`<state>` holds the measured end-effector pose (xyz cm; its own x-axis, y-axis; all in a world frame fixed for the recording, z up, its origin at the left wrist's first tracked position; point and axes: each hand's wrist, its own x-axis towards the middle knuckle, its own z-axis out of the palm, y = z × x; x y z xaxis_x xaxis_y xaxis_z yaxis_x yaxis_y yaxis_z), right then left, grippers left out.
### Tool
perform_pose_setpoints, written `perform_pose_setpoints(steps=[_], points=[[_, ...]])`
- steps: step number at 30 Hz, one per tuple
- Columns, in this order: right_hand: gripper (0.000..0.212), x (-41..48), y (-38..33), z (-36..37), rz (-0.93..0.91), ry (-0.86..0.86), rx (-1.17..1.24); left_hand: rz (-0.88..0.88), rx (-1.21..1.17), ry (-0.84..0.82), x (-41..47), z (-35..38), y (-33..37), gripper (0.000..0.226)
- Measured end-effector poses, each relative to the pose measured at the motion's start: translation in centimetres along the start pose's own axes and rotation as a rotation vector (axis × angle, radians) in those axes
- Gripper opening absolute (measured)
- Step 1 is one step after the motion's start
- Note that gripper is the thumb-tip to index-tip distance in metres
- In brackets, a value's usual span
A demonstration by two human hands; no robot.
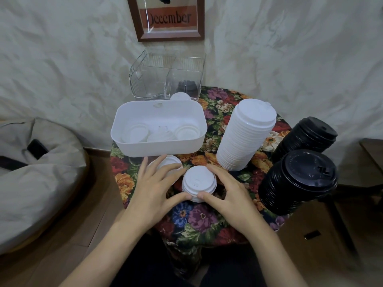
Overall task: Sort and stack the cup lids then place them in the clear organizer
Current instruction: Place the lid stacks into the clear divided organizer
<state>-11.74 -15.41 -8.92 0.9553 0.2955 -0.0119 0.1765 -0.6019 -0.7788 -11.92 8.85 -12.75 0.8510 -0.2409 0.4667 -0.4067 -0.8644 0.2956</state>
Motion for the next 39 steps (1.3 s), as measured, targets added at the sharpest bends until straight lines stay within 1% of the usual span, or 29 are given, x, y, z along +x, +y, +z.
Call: perform_pose_setpoints(steps=[5,11,23,26,30,39], points=[[0.076,0.1,0.0,0.1,-0.018,-0.029,-0.056,0.033,0.025,0.010,0.0,0.1,0.3,0.074],[0.077,0.2,0.4,0.2,-0.022,-0.046,-0.087,0.014,0.043,0.008,-0.1,0.1,0.6,0.064],[0.078,0.3,0.8,0.3,-0.002,-0.054,-0.069,-0.024,0.009,0.011,-0.1,0.4,0.9,0.064],[0.076,0.3,0.8,0.2,0.003,-0.064,-0.059,-0.026,0.010,0.002,0.0,0.2,1.0,0.064],[0.068,0.1,0.8,0.4,0.001,-0.030,-0.032,-0.004,-0.003,0.002,0.1,-0.3,1.2,0.061],[0.068,0.2,0.9,0.5,-0.005,-0.030,-0.054,-0.023,-0.010,0.002,-0.2,0.5,1.3,0.058]])
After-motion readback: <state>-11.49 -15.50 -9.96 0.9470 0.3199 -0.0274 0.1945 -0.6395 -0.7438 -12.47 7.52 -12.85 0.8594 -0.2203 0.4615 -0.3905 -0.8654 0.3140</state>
